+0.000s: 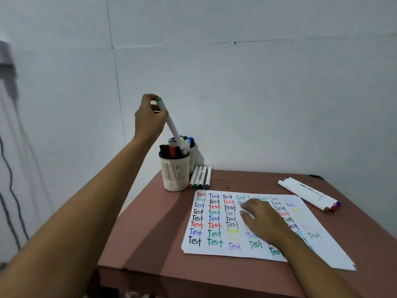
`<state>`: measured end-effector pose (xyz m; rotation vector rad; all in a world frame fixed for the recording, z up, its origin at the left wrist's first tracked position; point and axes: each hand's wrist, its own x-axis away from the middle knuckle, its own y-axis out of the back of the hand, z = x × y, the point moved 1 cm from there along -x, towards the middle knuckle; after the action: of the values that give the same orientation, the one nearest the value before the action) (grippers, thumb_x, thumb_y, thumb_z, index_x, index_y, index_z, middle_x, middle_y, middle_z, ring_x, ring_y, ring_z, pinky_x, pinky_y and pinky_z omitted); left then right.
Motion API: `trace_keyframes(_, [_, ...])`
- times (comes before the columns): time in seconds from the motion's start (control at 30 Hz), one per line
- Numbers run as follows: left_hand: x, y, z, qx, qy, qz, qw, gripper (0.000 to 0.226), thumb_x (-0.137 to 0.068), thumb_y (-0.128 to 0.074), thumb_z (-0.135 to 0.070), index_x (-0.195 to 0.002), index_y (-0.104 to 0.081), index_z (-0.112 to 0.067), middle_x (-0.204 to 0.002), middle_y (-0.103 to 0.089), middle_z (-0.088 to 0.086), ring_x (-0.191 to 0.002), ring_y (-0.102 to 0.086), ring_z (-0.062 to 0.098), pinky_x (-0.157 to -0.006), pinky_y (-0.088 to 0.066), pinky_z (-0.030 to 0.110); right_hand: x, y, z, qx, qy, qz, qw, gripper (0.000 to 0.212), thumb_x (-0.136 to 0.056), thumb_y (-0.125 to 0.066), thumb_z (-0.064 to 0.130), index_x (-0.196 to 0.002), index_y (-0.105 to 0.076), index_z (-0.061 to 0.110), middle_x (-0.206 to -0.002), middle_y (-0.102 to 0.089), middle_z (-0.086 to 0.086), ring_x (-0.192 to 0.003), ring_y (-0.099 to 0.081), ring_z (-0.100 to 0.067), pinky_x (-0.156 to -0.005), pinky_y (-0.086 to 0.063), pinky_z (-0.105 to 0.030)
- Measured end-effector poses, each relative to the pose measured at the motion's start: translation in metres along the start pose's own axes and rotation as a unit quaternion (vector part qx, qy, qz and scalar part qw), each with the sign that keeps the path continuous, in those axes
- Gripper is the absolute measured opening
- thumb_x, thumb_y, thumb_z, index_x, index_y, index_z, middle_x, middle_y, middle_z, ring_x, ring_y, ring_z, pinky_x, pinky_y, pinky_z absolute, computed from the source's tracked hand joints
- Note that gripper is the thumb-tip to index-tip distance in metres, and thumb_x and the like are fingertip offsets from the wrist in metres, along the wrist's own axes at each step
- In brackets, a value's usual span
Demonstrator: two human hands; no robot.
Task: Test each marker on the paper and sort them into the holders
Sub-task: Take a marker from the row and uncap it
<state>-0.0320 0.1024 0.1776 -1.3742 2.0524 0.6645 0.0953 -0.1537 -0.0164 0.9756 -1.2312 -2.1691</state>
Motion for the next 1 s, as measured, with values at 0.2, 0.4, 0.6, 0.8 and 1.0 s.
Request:
trace_keyframes(0.2, [-0.015,0.004,0.004,-0.091,-0.028,0.008,0.995,0.03,-0.091,-0.048,-0.007,-0.12,-0.046,-0.009,-0.101,-0.057,0.008,-0.083,-0.055,0.018,-0.051,-0.044,0.019,-0.001,0.0,0.005,0.001,0.004,-0.003,1.0,0.037,-0.097,-0.046,0.032,-0.129,-0.058,0.017,-0.133,-0.055,0.001,-0.122,-0.048,-0.015,-0.099,-0.035,-0.023])
trace_keyframes(0.4, [-0.004,-0.009,0.024,-0.184,-0.06,0.083,0.978,0.031,-0.095,-0.044,-0.01,-0.126,-0.04,-0.007,-0.087,-0.062,0.019,-0.07,-0.056,0.029,-0.061,-0.048,0.038,-0.001,0.001,0.004,-0.005,0.001,-0.004,1.0,0.036,-0.097,-0.047,0.032,-0.128,-0.059,0.017,-0.132,-0.056,0.002,-0.121,-0.049,-0.015,-0.1,-0.037,-0.024])
trace_keyframes(0.6, [0.01,-0.017,0.053,-0.35,-0.098,0.15,0.92,0.021,-0.094,-0.044,-0.016,-0.112,-0.053,-0.009,-0.104,-0.063,0.016,-0.091,-0.059,0.035,-0.082,-0.048,0.043,-0.002,0.002,0.004,-0.01,-0.002,-0.004,1.0,0.036,-0.097,-0.047,0.032,-0.127,-0.059,0.018,-0.132,-0.056,0.004,-0.122,-0.048,-0.014,-0.101,-0.037,-0.025])
trace_keyframes(0.8, [0.03,-0.021,0.065,-0.352,-0.144,0.125,0.916,0.026,-0.091,-0.051,-0.016,-0.113,-0.06,-0.006,-0.12,-0.054,0.017,-0.106,-0.051,0.034,-0.085,-0.044,0.043,-0.003,0.002,0.005,-0.008,0.0,-0.002,1.0,0.036,-0.096,-0.047,0.032,-0.127,-0.059,0.018,-0.132,-0.056,0.003,-0.122,-0.048,-0.015,-0.102,-0.038,-0.027])
trace_keyframes(1.0, [0.088,-0.031,0.065,-0.24,-0.191,0.092,0.947,0.023,-0.084,-0.054,-0.006,-0.103,-0.065,0.0,-0.104,-0.059,0.02,-0.094,-0.055,0.038,-0.077,-0.051,0.043,-0.004,0.007,0.01,0.05,0.005,0.03,0.998,0.037,-0.097,-0.045,0.033,-0.129,-0.055,0.018,-0.133,-0.052,0.0,-0.123,-0.045,-0.021,-0.101,-0.039,-0.033])
